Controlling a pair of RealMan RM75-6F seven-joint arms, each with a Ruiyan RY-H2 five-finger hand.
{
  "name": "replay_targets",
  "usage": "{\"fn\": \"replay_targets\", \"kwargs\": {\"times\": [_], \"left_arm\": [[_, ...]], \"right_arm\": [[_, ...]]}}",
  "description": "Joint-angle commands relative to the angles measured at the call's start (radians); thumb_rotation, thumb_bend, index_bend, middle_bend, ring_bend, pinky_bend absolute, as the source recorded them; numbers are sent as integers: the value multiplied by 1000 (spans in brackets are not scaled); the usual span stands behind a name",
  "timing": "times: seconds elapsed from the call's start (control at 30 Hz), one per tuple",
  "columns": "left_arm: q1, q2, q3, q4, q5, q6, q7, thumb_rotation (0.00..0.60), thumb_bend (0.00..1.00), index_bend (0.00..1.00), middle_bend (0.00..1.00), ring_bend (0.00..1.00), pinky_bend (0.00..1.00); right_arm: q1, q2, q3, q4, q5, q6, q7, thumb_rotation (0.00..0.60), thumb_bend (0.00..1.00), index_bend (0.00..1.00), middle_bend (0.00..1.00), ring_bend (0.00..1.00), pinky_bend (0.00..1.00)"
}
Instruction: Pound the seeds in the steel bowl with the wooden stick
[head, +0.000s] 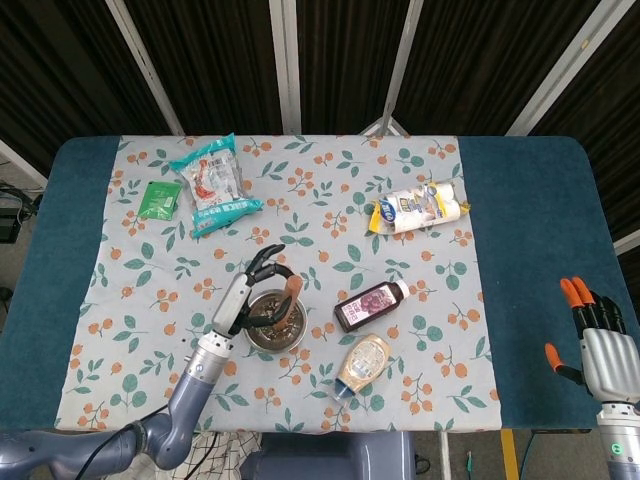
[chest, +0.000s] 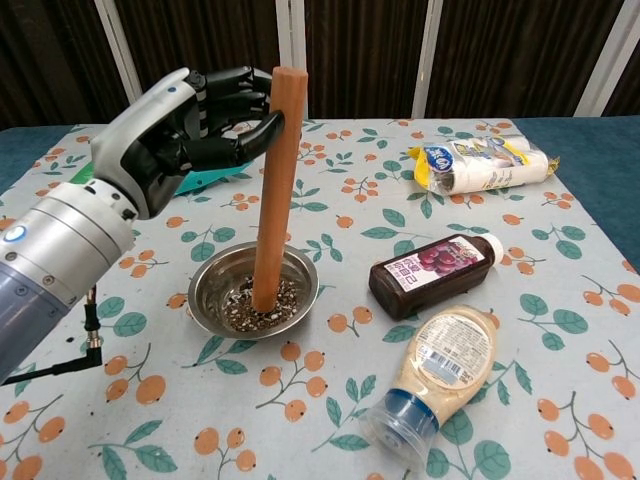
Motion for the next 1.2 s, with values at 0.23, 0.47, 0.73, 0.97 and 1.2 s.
{"fn": "replay_targets", "kwargs": {"times": [0.23, 0.47, 0.73, 0.97, 1.2], "left_arm": [[6, -13, 21, 61, 14, -5, -46, 600, 749, 612, 603, 105, 0], [9, -19, 21, 87, 17, -1, -66, 600, 749, 612, 603, 106, 0], [-7, -9, 0, 40, 53, 27, -59, 600, 749, 612, 603, 105, 0], [-14, -14, -2, 47, 70, 44, -78, 600, 749, 612, 602, 106, 0], [-25, -30, 10, 117, 90, 51, -128, 600, 744, 613, 603, 106, 0]], "right_arm": [[2, 0, 1, -1, 7, -7, -1, 600, 370, 0, 0, 0, 0], [3, -1, 1, -3, 12, -9, -5, 600, 370, 0, 0, 0, 0], [2, 0, 2, -5, 14, -7, -5, 600, 370, 0, 0, 0, 0], [3, 1, 3, -6, 21, -14, 0, 600, 369, 0, 0, 0, 0], [4, 3, 1, -9, 26, -22, 0, 600, 370, 0, 0, 0, 0]]}}
